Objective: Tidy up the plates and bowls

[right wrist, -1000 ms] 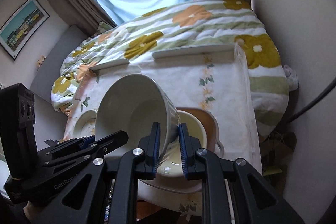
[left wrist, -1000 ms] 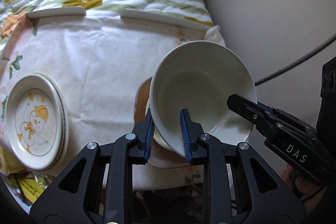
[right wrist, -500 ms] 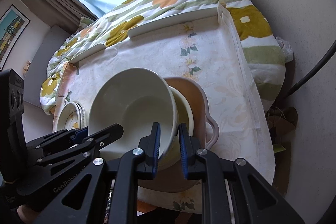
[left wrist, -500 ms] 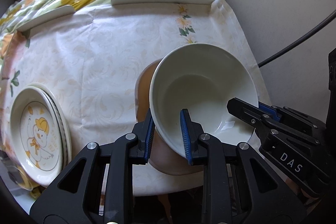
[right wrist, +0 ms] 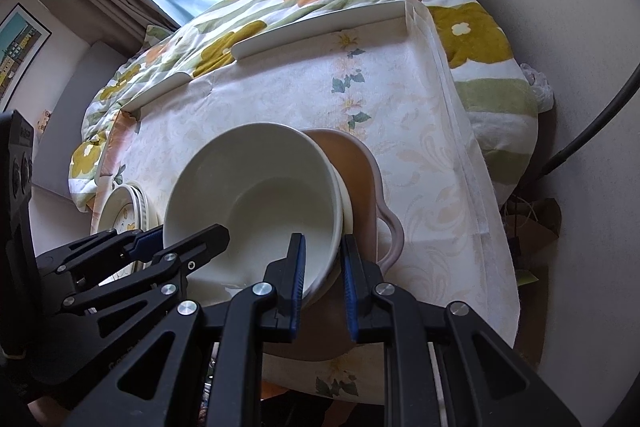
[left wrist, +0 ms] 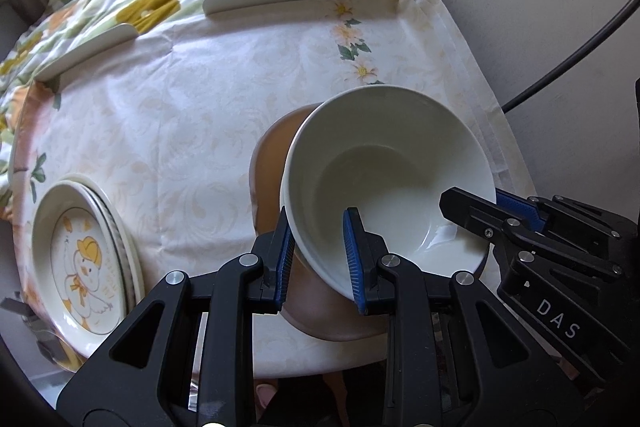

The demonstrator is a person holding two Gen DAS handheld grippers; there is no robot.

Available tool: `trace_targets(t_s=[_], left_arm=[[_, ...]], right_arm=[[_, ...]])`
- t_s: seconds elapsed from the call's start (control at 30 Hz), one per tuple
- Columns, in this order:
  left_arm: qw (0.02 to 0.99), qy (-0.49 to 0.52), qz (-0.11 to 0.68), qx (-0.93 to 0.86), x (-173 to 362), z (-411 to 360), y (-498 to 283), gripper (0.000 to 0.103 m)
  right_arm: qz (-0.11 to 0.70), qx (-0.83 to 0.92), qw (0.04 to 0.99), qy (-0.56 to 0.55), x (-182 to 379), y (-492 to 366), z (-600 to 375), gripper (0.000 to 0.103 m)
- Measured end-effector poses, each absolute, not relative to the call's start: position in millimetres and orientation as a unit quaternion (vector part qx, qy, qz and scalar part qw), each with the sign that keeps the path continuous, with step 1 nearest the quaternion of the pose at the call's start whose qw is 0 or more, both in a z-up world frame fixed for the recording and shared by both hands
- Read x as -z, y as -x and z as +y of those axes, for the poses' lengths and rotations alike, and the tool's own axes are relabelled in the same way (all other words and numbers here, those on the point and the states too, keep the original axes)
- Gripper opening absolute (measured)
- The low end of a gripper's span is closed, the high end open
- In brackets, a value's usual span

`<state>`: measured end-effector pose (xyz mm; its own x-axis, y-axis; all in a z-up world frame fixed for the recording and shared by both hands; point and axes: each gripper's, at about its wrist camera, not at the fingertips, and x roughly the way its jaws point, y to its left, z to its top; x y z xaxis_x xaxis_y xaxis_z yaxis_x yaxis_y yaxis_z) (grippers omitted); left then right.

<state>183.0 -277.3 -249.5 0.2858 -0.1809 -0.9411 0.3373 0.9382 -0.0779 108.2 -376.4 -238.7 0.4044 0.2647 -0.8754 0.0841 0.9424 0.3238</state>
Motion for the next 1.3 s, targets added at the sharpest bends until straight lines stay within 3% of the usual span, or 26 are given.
trace_targets(t_s=[0.47, 0.73, 0.8, 0.83, 0.87, 0.9, 0.93, 0.97, 1.03, 1.1, 1.23, 1.3], left_arm=[[0.799, -0.062, 0.579, 0.151, 251, -274, -185, 0.022], [0.815, -0.015, 0.553, 0.174, 215, -254, -187, 0.022], [0.819, -0.012, 0.545, 0.179, 204, -249, -186, 0.033], [0.823, -0.014, 0.537, 0.183, 197, -247, -185, 0.042], [0.831, -0.014, 0.524, 0.186, 190, -245, -183, 0.073], [0.844, -0.019, 0.504, 0.179, 182, -242, -180, 0.090], [0.858, -0.023, 0.484, 0.170, 175, -239, -177, 0.094], [0.868, -0.029, 0.468, 0.165, 170, -236, -174, 0.101], [0.872, -0.039, 0.457, 0.173, 163, -232, -172, 0.103], [0.865, -0.050, 0.465, 0.183, 161, -227, -171, 0.102], [0.865, -0.080, 0.472, 0.153, 160, -211, -167, 0.102], [0.867, -0.082, 0.469, 0.150, 159, -202, -164, 0.102]], right_arm=[[0.547, -0.060, 0.819, -0.160, 237, -109, -375, 0.016], [0.520, -0.083, 0.833, -0.168, 212, -103, -380, 0.016], [0.509, -0.088, 0.842, -0.157, 201, -101, -379, 0.018], [0.503, -0.091, 0.846, -0.152, 195, -100, -379, 0.029], [0.497, -0.095, 0.849, -0.150, 190, -99, -378, 0.039], [0.490, -0.100, 0.853, -0.151, 184, -97, -378, 0.058], [0.482, -0.103, 0.856, -0.154, 180, -96, -379, 0.066], [0.476, -0.104, 0.859, -0.156, 177, -95, -379, 0.069], [0.466, -0.106, 0.864, -0.158, 172, -91, -379, 0.080], [0.450, -0.104, 0.875, -0.148, 165, -87, -381, 0.086], [0.400, -0.092, 0.907, -0.091, 149, -71, -380, 0.087], [0.414, -0.091, 0.903, -0.067, 146, -70, -381, 0.087]])
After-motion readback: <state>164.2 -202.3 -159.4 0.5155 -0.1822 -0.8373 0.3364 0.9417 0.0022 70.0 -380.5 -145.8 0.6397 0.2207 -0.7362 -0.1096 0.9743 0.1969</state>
